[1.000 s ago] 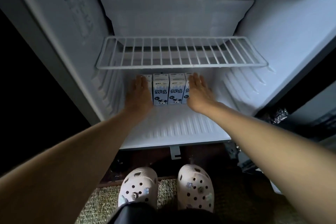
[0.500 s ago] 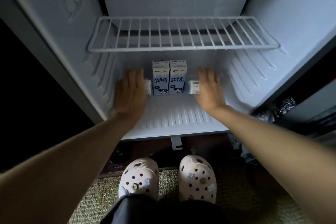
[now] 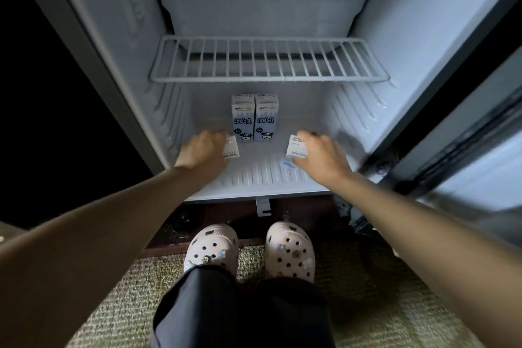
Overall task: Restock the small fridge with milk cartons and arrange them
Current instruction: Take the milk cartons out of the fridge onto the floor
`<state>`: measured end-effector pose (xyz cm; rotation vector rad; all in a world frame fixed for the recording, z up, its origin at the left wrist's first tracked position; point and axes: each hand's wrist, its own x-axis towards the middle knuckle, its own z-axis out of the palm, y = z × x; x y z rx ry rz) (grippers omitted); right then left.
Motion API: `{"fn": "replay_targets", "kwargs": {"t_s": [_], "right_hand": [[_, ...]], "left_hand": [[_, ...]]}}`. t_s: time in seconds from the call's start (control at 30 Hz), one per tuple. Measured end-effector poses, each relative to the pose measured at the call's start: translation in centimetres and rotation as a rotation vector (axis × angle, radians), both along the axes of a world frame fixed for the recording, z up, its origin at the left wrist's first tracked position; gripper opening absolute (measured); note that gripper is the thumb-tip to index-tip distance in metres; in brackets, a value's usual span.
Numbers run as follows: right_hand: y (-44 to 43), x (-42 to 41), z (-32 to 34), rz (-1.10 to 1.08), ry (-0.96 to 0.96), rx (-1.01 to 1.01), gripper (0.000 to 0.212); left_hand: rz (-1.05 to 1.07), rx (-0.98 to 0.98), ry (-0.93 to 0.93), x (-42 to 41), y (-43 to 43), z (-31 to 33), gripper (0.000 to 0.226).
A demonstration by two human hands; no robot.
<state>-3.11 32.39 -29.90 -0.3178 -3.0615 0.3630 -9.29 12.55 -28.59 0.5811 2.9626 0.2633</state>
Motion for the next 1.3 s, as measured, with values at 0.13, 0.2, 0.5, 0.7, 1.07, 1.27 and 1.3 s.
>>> {"fn": "replay_targets", "kwargs": {"t_s": [0.13,0.2,0.5,0.7,1.07,1.27,1.3], "right_hand": [[-0.4,5.1,4.4,-0.091,-0.004,-0.065,0.031],[-0.7,7.9,6.9,-0.132,0.009,-0.105,0.03],[-0.6,24.6,16.5,-0.304,0.183,-0.229,0.027],[1.6,37.6,17.4,-0.516,0.228,-0.154,0.03],[3.1,58.0,10.6,-0.9,0.173,-0.348,0.028],[3.3,66.2,5.5,-1.089,0.097,-0.471,0.035],[3.5,67.5,4.8,-1.109,0.093,-0.5,0.041]], "left_hand": [[-0.027,0.061,0.023,3.7,-0.1,5.6,0.031],[-0.065,0.093,0.038,6.1,0.2,8.4,0.034],[-0.318,0.276,0.004,20.4,3.8,17.9,0.023],[-0.533,0.281,-0.063,30.5,8.6,19.1,0.043],[-0.935,0.085,-0.172,48.0,14.6,13.5,0.022],[-1.004,0.007,-0.335,55.7,16.4,10.0,0.022],[-1.014,0.0,-0.376,56.8,16.6,9.4,0.018]]}}
